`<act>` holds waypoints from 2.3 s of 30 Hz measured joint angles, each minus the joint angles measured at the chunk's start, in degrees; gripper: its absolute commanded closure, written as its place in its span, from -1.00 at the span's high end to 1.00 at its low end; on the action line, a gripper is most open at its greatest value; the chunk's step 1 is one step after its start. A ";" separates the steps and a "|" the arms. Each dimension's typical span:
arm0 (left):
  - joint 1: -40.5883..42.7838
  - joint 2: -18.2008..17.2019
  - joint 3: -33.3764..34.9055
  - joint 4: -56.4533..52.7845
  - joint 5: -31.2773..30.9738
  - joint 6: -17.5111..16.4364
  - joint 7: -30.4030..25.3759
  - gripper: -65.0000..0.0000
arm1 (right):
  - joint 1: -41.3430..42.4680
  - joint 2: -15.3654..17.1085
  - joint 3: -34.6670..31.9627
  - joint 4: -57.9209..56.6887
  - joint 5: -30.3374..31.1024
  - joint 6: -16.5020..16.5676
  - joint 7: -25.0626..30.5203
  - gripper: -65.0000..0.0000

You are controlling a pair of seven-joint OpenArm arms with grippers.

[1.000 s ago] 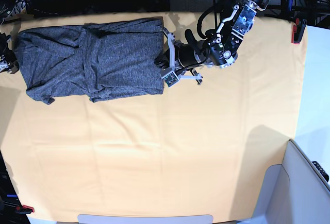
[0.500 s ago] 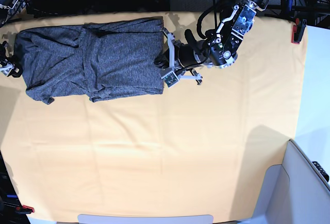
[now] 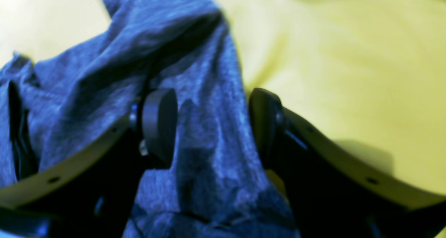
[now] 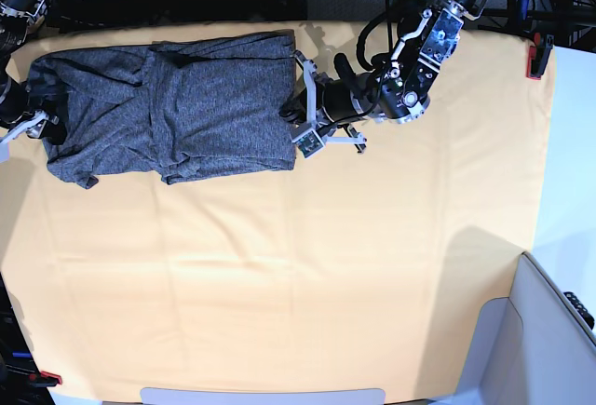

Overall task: Fold the T-shirt properly
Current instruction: 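Fold the held end over toward the left gripper with the right gripper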

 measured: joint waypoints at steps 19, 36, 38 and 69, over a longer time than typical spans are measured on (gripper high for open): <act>-0.22 0.02 0.02 -1.81 -0.20 0.00 -0.02 -0.98 | -3.67 -4.87 -0.39 8.48 0.37 0.90 -2.29 -0.25; -0.02 -0.44 0.00 -1.81 -0.39 -0.02 -0.17 -0.98 | -7.30 -13.84 -1.03 27.93 -1.84 0.74 -7.21 -1.00; -0.04 -0.74 -0.04 -1.81 -0.17 0.00 -0.07 -0.98 | -7.58 -17.29 -0.76 34.95 -1.55 0.63 -7.61 -1.00; -0.07 -1.70 -1.84 -1.81 -0.13 0.02 0.02 -0.98 | -2.69 -35.82 -43.63 45.72 -37.11 -4.15 -7.30 -1.00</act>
